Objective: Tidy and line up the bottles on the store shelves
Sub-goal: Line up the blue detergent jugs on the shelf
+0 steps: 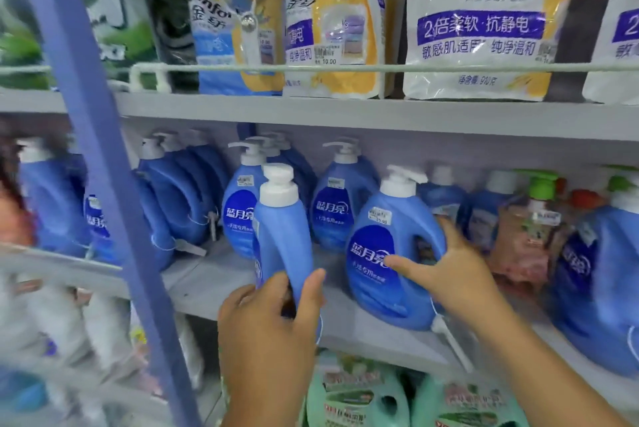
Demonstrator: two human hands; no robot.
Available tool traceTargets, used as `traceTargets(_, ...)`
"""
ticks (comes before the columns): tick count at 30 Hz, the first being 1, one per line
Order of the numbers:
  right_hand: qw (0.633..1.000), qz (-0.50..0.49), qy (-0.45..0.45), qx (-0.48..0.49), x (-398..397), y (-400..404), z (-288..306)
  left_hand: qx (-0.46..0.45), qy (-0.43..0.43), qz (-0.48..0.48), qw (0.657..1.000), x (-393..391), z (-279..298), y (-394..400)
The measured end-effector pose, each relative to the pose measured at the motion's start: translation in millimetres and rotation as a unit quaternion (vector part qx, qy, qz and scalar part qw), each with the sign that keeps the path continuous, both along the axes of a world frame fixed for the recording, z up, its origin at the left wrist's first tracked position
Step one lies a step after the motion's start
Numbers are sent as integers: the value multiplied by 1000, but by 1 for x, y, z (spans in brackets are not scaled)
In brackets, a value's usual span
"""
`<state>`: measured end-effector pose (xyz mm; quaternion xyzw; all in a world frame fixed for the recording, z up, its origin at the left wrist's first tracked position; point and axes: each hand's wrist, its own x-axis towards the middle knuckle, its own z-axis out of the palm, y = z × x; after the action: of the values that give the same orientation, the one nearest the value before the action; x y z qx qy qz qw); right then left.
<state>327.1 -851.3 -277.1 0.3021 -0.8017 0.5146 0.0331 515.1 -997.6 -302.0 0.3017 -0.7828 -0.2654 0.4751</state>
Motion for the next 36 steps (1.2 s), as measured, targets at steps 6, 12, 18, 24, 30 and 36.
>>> traceTargets(6,999,40,-36,12,-32,-64,-4,-124,-61,48,989,-16,-9,-28)
traceTargets(12,997,-8,65,38,-41,-91,-22,2,113,-110,987,2,-18,-58)
traceTargets(18,999,-32,37,-13,-34,-115,-33,13,6,-140,990,-23,15,-124)
traceTargets(24,998,-16,12,-61,-34,-114,-43,-36,-13,-23,999,-33,12,-132)
traceTargets(30,998,-11,5,-56,-38,-114,-44,-65,-4,15,998,-38,0,-150)
traceTargets(36,999,1,-4,-52,-40,-111,-44,-56,23,8,998,-52,-7,-159)
